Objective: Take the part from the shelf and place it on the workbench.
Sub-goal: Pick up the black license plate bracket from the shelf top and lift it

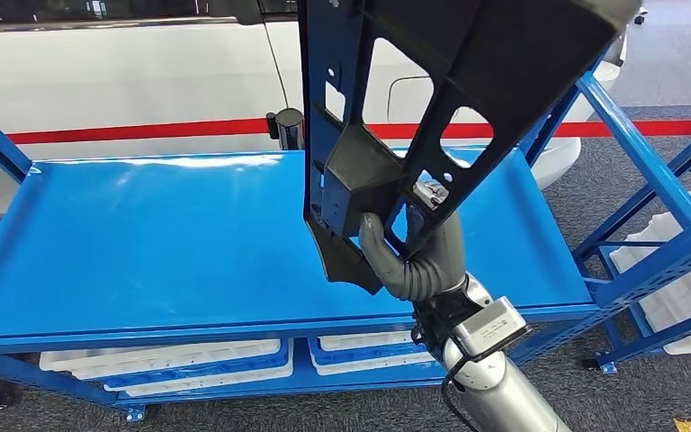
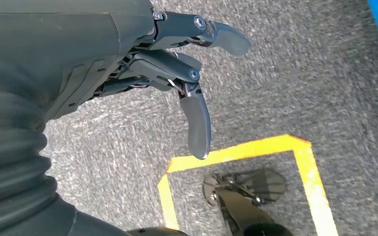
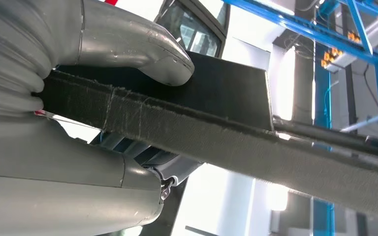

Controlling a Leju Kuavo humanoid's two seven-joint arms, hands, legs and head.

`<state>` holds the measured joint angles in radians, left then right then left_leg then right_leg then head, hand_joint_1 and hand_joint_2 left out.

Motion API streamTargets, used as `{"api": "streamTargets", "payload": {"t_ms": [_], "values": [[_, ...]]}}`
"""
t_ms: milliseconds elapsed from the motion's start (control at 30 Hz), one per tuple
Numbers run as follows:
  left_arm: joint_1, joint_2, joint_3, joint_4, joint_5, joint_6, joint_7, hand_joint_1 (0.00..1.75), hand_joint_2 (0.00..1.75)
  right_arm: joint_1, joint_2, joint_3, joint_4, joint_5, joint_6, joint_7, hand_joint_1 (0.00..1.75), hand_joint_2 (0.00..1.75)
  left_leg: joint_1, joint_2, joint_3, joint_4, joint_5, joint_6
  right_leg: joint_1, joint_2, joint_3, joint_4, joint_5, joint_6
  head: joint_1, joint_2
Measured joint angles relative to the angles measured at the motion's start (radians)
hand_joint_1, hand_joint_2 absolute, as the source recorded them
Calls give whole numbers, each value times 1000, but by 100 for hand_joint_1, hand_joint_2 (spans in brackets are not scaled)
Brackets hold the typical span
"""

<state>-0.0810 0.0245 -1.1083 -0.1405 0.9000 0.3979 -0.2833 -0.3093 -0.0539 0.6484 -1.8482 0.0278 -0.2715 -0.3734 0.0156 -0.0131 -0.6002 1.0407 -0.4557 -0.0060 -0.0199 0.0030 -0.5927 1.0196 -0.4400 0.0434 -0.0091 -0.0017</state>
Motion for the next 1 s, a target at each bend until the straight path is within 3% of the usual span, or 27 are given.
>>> {"api": "streamTargets", "payload": {"t_ms": [67,100,167,233,267,333,400,433,500,567,633,700,733,767,800,867,900,967,1000], "values": [[0,0,-2,0,0,0,-1,0,175,0,0,-3,0,1,2,-2,175,175,-2,0,-4,-3,8,14,-3,0,-14,21,-15,3,1,0],[-1,0,-3,0,0,1,-1,0,175,0,0,-5,-1,1,3,-2,175,175,-1,0,-8,-5,12,21,-2,-1,-34,59,-38,0,2,0],[-2,2,-4,0,0,2,-1,0,175,0,0,-10,-1,1,4,-3,175,175,-3,1,-17,-5,18,31,-1,-1,-92,187,-100,-11,4,0],[-2,3,-6,0,0,2,-1,0,175,2,0,-13,0,1,6,-4,175,175,-8,1,-28,-5,25,38,1,-1,-130,281,-134,-12,4,0],[-1,3,-7,0,0,2,-1,0,175,2,0,-14,0,1,7,-4,175,175,-9,1,-32,-5,28,39,3,-1,-122,276,-131,-9,4,0],[-1,3,-10,0,0,2,-1,0,175,2,0,-15,-1,1,8,-4,175,175,-11,0,-35,-5,34,38,9,-2,-46,158,-94,-3,5,0],[-2,2,-11,0,0,2,-2,0,175,1,0,-16,-2,1,8,-5,175,175,-15,-1,-37,-4,39,32,18,-2,29,32,-61,-7,4,0],[-2,1,-11,0,0,2,-2,0,175,0,1,-16,-3,1,8,-5,175,175,-17,0,-38,-4,42,28,22,-3,45,3,-53,-11,3,0],[-2,1,-12,0,0,2,-2,0,175,0,1,-17,-4,1,9,-6,175,175,-16,2,-40,-6,49,17,24,-3,42,-6,-44,-20,3,0],[-2,2,-12,0,0,2,-2,0,175,1,2,-17,-4,1,9,-6,175,175,-14,3,-45,3,40,6,15,-3,43,-13,-32,-30,3,0],[-2,2,-12,0,1,2,-2,0,175,0,5,-17,-4,1,9,-6,175,175,-10,4,-69,75,-17,-5,6,-5,46,-19,-21,-39,1,0],[-1,2,-12,0,2,2,-1,0,175,1,6,-17,-3,0,10,-6,175,175,-6,5,-110,200,-92,-16,7,-7,41,-17,-16,-42,0,0],[-1,2,-12,0,2,2,0,0,175,2,6,-17,-3,0,10,-6,175,175,-2,5,-121,244,-110,-20,7,-8,38,-17,-14,-41,0,0],[-1,2,-12,0,2,2,0,0,175,3,6,-17,-3,-1,12,-6,175,175,1,6,-115,254,-108,-24,6,-8,36,-15,-13,-40,0,0],[0,2,-12,0,3,2,1,0,175,3,6,-17,-3,-1,13,-6,175,175,6,7,-91,224,-89,-29,3,-8,34,-12,-12,-39,0,0],[-1,2,-12,0,3,2,1,0,175,4,6,-17,-3,-3,16,-6,175,175,15,8,-15,103,-42,-38,1,-8,28,-3,-12,-33,-1,0],[-3,1,-12,0,3,2,1,0,175,3,7,-17,-3,-3,16,-6,175,175,17,6,11,53,-29,-37,2,-8,22,4,-13,-29,-2,0],[-4,-2,-12,0,3,2,1,0,175,3,8,-18,-3,-4,16,-6,175,175,12,2,18,19,-24,-26,6,-7,9,10,-8,-13,-3,0],[-4,-2,-12,0,3,2,1,0,175,3,8,-18,-3,-4,16,-6,175,175,9,1,11,17,-18,-15,7,-7,4,10,-3,-6,-3,0]]}}
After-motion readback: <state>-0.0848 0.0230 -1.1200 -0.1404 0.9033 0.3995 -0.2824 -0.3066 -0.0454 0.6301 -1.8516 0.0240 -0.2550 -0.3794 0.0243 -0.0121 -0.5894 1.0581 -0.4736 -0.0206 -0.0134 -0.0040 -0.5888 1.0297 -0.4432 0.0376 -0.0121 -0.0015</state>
